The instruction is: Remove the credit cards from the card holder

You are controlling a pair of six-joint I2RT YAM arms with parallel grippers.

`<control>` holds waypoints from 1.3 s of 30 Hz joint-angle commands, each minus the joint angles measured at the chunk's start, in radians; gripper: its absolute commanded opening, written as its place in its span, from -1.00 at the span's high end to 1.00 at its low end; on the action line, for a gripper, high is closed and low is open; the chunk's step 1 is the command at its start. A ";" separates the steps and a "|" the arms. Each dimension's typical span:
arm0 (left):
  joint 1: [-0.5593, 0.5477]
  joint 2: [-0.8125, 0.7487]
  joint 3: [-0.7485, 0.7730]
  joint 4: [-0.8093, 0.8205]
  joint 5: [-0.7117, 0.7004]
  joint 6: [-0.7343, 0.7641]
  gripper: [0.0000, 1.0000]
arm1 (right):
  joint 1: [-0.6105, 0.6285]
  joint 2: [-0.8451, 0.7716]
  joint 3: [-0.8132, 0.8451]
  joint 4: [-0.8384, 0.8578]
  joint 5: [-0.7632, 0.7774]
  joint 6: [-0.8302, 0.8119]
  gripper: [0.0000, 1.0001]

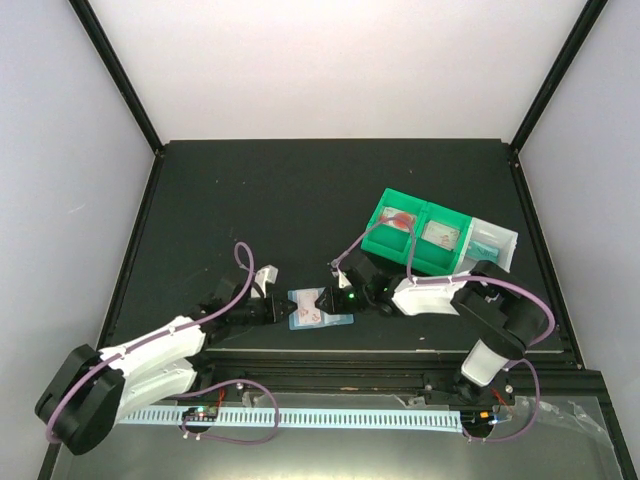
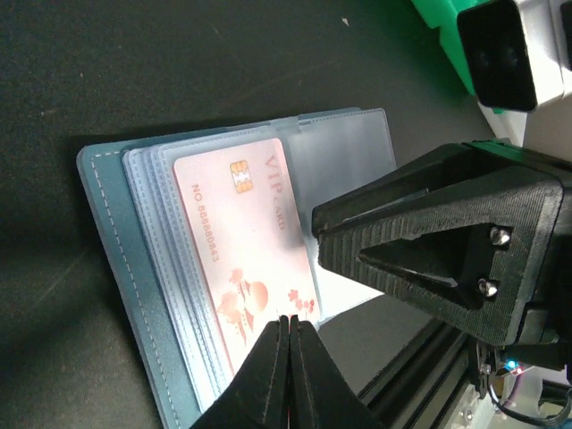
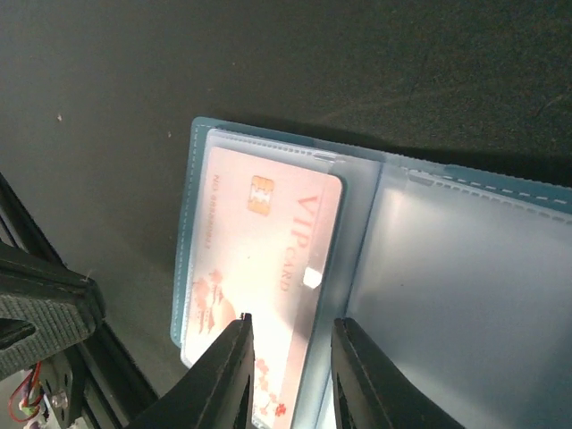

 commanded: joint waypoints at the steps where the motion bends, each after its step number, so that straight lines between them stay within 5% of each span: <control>1: 0.006 0.042 0.003 0.071 -0.005 0.021 0.97 | 0.008 0.032 0.013 0.048 -0.010 -0.005 0.47; 28: 0.006 0.237 0.016 0.099 -0.017 0.079 0.97 | 0.008 0.075 -0.012 0.089 -0.017 -0.002 0.64; 39: 0.006 0.214 0.019 0.041 -0.081 0.095 0.97 | 0.008 0.057 -0.016 0.092 -0.017 -0.016 0.98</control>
